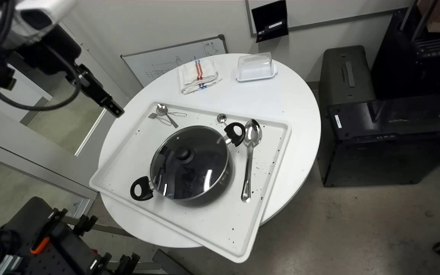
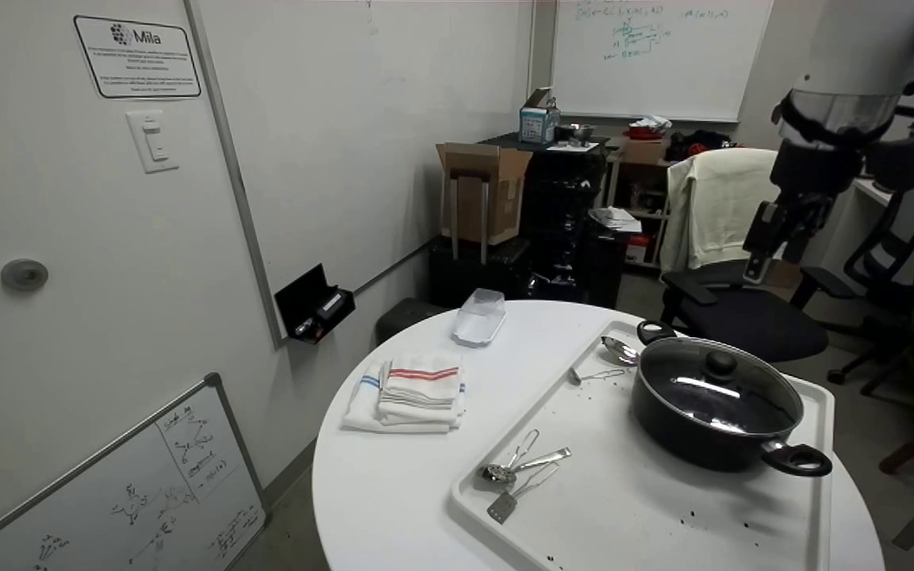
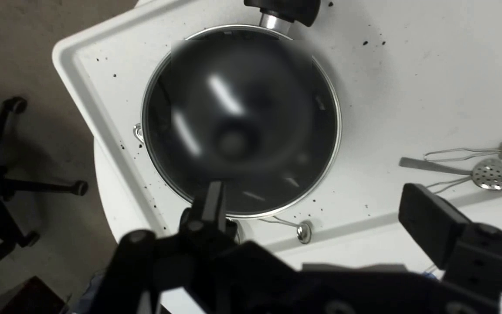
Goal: Remove the glass lid from the pot and put it on the white tray
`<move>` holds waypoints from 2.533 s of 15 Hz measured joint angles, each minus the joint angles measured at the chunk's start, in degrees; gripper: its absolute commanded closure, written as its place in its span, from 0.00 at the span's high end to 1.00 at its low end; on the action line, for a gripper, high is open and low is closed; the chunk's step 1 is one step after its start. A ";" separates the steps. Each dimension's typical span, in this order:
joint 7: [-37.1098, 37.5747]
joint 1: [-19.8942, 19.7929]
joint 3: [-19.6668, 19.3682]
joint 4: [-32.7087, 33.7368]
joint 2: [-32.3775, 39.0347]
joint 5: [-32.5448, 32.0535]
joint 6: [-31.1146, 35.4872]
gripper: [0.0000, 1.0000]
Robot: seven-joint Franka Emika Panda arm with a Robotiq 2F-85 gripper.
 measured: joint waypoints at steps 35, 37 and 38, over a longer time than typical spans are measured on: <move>2.34 3.05 -11.09 10.36 34.18 8.13 21.44 0.92; 2.34 3.57 -11.41 10.52 34.65 8.13 21.78 0.73; 2.34 3.77 -11.54 10.58 34.79 8.13 21.87 0.66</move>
